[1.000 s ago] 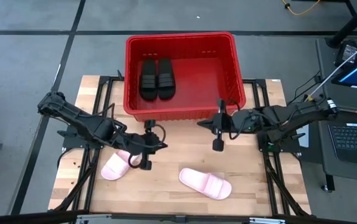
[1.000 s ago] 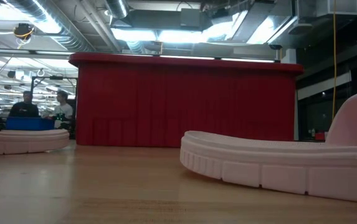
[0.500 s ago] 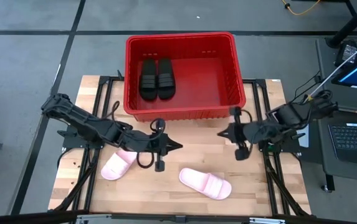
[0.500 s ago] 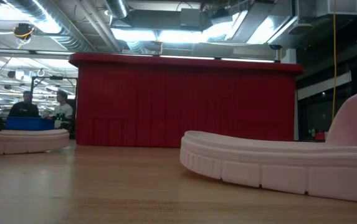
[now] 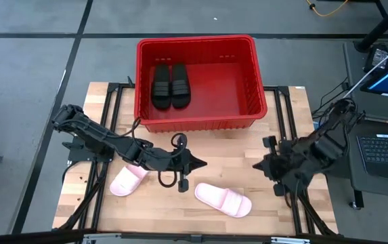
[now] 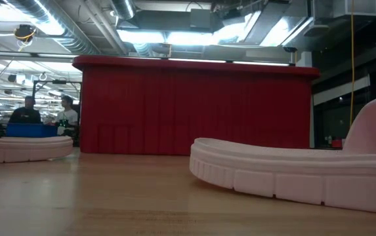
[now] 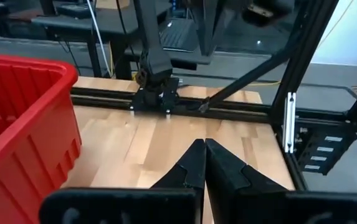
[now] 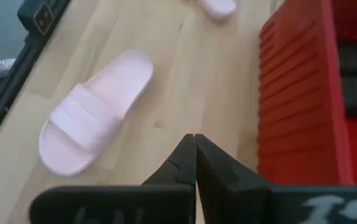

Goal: Pick and place slides into bin
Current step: Put the right pink slides into the red bin

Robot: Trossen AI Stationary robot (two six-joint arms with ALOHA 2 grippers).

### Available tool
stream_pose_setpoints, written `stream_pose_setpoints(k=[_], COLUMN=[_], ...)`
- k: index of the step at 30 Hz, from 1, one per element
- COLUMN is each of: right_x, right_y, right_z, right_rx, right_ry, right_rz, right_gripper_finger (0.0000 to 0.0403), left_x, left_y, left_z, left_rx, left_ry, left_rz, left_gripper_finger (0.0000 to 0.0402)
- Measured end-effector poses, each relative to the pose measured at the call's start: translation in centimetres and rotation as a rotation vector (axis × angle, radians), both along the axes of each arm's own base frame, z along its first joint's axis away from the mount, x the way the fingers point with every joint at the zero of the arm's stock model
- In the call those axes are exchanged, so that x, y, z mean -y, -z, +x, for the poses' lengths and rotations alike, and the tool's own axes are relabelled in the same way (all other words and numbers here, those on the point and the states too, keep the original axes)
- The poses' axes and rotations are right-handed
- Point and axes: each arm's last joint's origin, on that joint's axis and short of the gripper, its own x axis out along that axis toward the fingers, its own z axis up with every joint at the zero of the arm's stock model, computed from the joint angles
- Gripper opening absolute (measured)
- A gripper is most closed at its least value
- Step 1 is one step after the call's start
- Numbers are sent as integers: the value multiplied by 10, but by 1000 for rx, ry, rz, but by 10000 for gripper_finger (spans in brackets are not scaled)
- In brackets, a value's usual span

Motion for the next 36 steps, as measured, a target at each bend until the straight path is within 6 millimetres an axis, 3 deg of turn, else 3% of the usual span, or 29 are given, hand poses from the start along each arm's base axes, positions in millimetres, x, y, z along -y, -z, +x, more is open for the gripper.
stream_pose_setpoints(k=[13, 20, 30, 36], right_x=[-55, -81, -109, -116], right_y=[33, 57, 39, 40], right_z=[-26, -19, -2, 2], right_rx=[-138, -188, -212, -210], right_ry=[68, 166, 218, 218], right_rz=[24, 0, 6, 7], right_gripper_finger=[6, 6, 6, 6], left_x=[1, 2, 14, 17], left_y=[-4, -3, -2, -2], left_z=[1, 1, -4, -5], left_rx=[45, 26, 16, 15], left_ry=[-7, 40, 85, 110], left_rz=[-16, -22, -30, -34], left_gripper_finger=[1, 6, 1, 10])
